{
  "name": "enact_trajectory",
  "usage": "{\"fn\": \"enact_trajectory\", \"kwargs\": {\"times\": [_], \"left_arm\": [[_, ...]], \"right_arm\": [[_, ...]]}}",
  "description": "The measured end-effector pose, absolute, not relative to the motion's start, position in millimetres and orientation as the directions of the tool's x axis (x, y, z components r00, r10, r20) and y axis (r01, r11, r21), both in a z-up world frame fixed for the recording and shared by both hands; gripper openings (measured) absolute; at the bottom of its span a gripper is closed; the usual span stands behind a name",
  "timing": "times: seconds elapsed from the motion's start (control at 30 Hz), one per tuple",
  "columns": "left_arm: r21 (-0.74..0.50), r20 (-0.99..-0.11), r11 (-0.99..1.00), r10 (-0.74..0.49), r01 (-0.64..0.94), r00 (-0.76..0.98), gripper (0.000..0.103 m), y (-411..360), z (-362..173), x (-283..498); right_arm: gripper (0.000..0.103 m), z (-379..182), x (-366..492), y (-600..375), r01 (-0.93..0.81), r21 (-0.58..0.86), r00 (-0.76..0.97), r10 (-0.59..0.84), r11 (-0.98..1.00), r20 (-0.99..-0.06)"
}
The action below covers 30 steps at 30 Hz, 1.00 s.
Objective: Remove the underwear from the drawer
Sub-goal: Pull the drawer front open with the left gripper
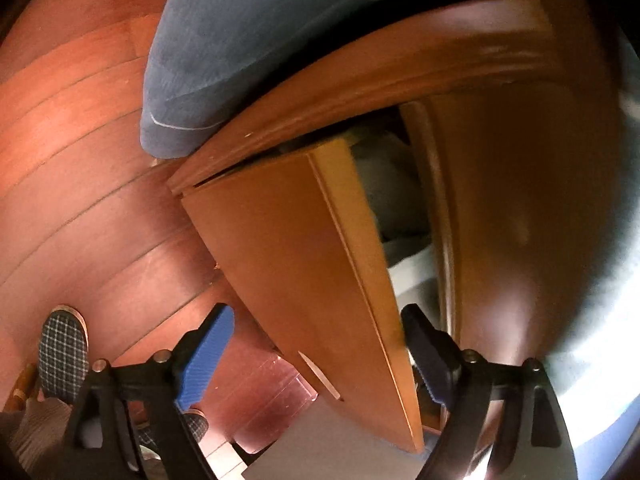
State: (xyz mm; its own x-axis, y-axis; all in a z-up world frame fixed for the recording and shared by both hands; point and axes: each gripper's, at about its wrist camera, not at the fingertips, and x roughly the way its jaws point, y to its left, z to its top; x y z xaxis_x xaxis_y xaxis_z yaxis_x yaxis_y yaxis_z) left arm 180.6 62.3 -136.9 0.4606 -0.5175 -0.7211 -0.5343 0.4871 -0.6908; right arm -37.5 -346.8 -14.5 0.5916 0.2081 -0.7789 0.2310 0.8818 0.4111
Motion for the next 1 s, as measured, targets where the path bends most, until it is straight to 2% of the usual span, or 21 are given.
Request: {"fn": "enact_trajectory", "kwargs": {"times": [0.2, 0.33, 0.43, 0.47, 0.7, 1.0], "left_arm": [[-0.646, -0.758, 0.479, -0.497, -0.595, 0.422, 0.093, 60, -157, 194], [-0.618, -0.776, 0.484, -0.504, -0.62, 0.379, 0.103, 57, -172, 200], [-0.623, -0.775, 0.517, -0.506, -0.587, 0.377, 0.103, 58, -178, 202], [-0.615, -0.785, 0.543, -0.495, -0.572, 0.374, 0.103, 56, -164, 198], [-0.487, -0.873, 0.723, -0.385, -0.49, 0.299, 0.103, 52, -147, 189], [-0.379, -0.925, 0.836, -0.324, -0.397, 0.2, 0.103, 45, -141, 159]], "right_arm": [[0.102, -14, -38, -344, 0.227, 0.406, 0.597, 0.203, 0.885, -0.777], [0.102, -13, -38, -343, 0.227, 0.401, 0.601, 0.196, 0.888, -0.775], [0.102, -13, -38, -344, 0.231, 0.403, 0.6, 0.196, 0.886, -0.776], [0.102, -13, -38, -345, 0.232, 0.407, 0.601, 0.199, 0.884, -0.774], [0.102, -11, -38, -343, 0.23, 0.401, 0.603, 0.193, 0.887, -0.774], [0.102, -10, -39, -343, 0.232, 0.397, 0.605, 0.187, 0.888, -0.773]]}}
